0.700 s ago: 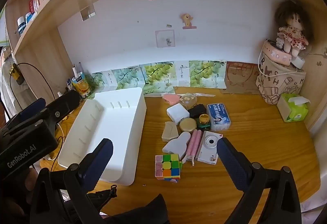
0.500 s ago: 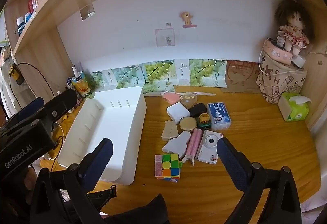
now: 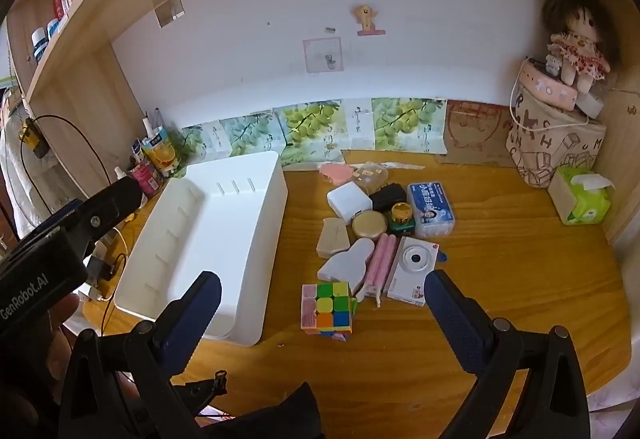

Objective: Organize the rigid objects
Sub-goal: 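Move the left tool to the white tray's rim and the right tool toward the Rubik's cube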

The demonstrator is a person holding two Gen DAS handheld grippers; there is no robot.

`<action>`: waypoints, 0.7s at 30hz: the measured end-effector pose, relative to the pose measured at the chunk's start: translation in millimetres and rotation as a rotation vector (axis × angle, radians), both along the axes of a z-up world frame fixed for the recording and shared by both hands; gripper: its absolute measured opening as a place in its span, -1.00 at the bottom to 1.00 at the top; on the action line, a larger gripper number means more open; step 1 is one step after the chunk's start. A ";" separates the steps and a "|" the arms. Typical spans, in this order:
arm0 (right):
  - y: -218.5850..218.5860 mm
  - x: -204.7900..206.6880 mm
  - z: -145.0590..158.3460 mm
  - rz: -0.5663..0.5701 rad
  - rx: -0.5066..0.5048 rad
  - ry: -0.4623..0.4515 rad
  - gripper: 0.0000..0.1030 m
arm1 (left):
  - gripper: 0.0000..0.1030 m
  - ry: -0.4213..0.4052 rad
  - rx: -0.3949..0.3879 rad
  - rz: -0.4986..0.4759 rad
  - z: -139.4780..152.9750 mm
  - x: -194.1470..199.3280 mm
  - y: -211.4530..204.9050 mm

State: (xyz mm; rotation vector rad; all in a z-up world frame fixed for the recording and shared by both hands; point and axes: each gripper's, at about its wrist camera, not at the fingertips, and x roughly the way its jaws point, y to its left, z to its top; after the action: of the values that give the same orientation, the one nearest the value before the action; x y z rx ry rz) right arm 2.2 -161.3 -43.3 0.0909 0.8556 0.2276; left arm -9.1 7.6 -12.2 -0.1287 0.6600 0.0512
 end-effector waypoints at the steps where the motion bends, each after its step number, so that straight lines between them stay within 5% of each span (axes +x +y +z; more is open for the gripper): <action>1: -1.4 0.3 -0.6 0.003 0.005 0.005 0.98 | 0.98 0.004 -0.008 0.009 -0.6 -1.0 1.2; 21: -29.7 5.8 -38.4 0.045 0.147 0.190 0.98 | 0.98 0.209 -0.052 0.204 -40.5 -16.8 24.7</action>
State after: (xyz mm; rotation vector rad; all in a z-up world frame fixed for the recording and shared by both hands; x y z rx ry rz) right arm 8.0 -190.9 -81.7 0.2340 1.0303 0.3282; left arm -25.9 32.3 -52.7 -0.2430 0.8550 0.2462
